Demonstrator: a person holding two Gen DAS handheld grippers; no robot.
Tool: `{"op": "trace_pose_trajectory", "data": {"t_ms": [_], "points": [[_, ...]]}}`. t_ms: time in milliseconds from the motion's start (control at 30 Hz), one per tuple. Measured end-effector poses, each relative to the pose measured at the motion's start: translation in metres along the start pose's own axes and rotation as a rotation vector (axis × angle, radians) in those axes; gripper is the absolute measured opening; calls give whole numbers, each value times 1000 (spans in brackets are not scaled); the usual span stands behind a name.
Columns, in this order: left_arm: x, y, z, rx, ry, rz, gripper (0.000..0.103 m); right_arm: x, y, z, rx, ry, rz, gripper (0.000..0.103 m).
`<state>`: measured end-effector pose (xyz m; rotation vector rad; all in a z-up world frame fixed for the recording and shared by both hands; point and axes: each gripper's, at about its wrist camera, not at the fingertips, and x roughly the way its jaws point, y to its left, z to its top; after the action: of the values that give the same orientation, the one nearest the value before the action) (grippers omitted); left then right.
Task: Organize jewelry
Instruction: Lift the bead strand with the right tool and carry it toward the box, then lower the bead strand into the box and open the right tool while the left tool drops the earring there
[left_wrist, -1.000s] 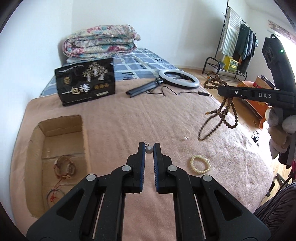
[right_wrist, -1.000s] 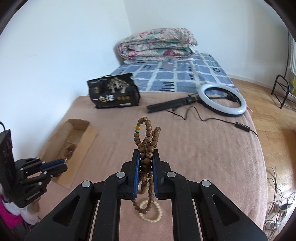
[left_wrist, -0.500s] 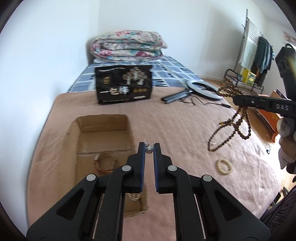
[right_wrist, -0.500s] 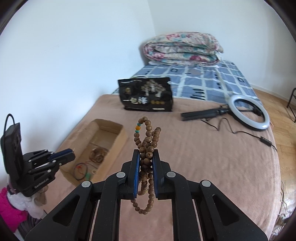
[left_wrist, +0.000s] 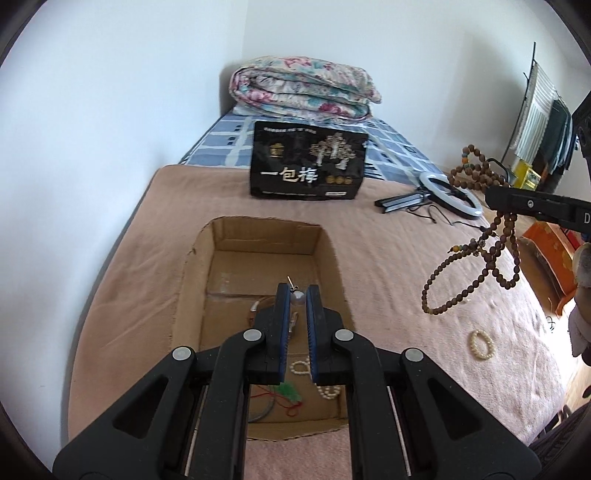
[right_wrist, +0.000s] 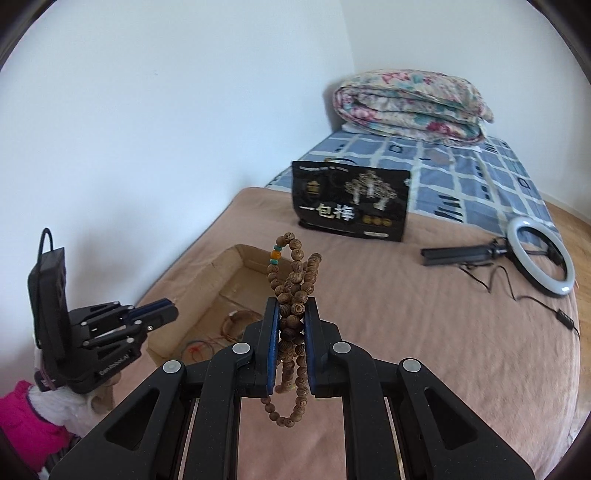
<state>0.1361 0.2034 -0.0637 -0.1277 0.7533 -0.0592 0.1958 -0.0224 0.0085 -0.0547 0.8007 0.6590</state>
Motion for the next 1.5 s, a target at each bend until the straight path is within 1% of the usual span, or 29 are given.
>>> {"op": "trace_pose_trajectory", "data": {"t_ms": [433,600,833,1100,1500], "points": [[20,20,-4,-11,32,31,7,47,29,19,-18,27,53,11],[23,26,-4,-23,31,30,7,62,36,27,-14,33,75,11],[30,33,-7,-40,49,32,7,84,44,34,-27,39,82,11],[38,37,-10,-41,70,39,7,117,35,25,-15,83,53,11],[45,38,-11,-42,94,42,7,140,30,11,-4,132,35,11]]}}
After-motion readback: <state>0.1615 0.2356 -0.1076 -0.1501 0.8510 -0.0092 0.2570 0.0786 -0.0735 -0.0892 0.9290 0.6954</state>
